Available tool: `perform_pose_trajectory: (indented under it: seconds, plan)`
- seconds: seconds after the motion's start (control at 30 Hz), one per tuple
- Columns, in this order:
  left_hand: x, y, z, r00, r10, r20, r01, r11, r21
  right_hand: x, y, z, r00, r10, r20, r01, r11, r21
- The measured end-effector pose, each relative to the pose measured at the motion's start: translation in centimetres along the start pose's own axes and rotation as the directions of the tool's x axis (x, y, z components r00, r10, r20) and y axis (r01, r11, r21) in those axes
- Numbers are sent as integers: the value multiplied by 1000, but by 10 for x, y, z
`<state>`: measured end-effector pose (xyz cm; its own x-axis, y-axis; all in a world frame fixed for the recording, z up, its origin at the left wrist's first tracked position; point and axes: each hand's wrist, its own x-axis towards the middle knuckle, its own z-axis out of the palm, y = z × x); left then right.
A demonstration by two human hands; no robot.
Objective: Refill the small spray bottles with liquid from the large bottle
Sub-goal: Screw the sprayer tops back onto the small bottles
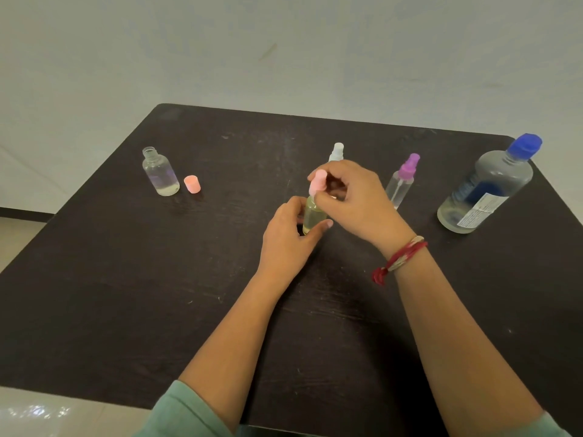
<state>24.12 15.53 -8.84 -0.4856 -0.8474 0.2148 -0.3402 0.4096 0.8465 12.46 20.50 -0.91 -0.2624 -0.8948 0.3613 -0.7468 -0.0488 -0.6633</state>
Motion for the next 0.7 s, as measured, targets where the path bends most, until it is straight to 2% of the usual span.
perform_pose_trajectory:
  seconds: [0.13,0.27,0.43,0.5,0.6,0.7]
  plan:
    - [0,1,0,1000,5,1,-5,1000,18,-2,0,5,997,69,-19,-67,994,88]
    - [0,-1,0,1000,1,3,-1,1000,16,-4,4,5,993,105,-54,-103,994,35]
    - [1,-1,0,1000,2,7,-2,1000,28,-9,3,7,988,118,-96,-114,992,49]
    - [1,-1,0,1000,4,5,-4,1000,21,-10,5,8,988,141,-68,-136,988,67]
    - [0,-1,-1,1000,13,8,-13,1000,-8,-13,9,9,981,181,71,-191,965,177]
    - [1,-1,-1,1000,14,17,-13,1000,-13,-13,10,9,987,149,67,-160,963,218]
